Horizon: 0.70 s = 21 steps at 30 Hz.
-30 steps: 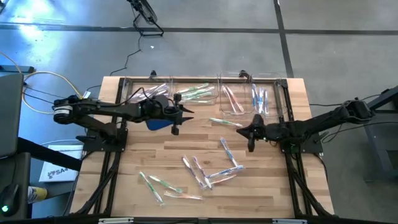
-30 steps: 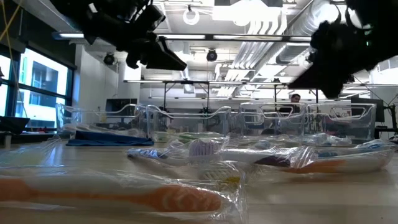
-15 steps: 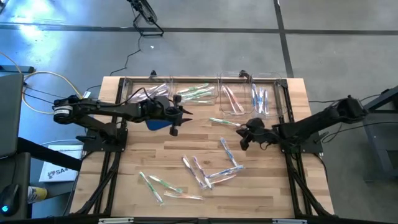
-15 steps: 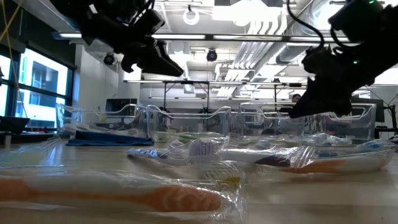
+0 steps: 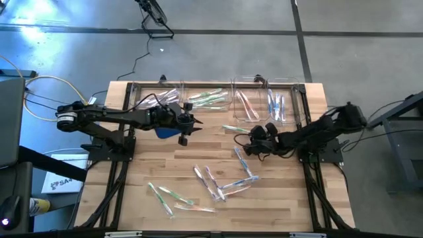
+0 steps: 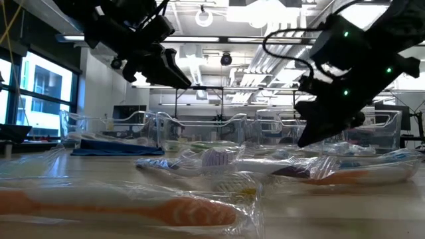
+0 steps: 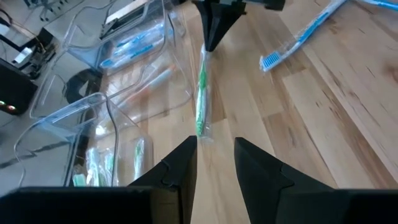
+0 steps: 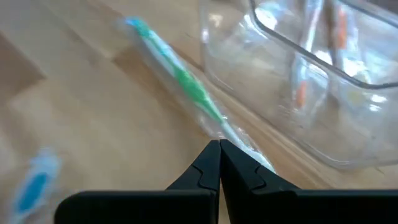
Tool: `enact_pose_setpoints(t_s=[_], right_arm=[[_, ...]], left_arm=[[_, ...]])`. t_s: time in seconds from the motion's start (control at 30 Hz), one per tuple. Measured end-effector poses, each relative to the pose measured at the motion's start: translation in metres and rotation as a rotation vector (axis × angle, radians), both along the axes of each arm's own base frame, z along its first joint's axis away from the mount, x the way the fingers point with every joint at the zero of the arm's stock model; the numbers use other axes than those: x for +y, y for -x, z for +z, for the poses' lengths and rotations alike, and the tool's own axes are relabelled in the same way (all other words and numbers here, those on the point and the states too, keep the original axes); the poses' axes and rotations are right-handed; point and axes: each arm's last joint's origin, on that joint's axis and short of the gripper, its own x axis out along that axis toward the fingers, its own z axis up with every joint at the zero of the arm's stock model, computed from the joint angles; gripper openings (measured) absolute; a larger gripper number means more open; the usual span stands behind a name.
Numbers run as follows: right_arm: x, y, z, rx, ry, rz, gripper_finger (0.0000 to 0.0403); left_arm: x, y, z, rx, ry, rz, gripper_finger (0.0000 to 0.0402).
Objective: Pick & Place Toothbrushes
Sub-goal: Put the green toothbrush into the middle left transparent bin
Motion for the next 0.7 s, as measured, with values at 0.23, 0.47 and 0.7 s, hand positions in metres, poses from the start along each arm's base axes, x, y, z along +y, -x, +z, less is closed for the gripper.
enact_pose_setpoints(t_s=[0.23,0.47,0.7], right_arm=[[-0.001,-0.002,-0.002,-0.022,0.030,-0.035,0.0002],[-0.006,-0.001,0.001,-0.028,0.088,-0.078,0.0002],[-0.017,0.002,-0.009,0.056,-0.001,-0.087,0.0002]], left_arm=[[0.000,0.001,-0.002,0.023,0.005,0.000,0.0103],[0.000,0.001,-0.002,0.022,0.005,0.001,0.0103],[0.000,0.001,-0.002,0.022,0.004,0.001,0.0103]])
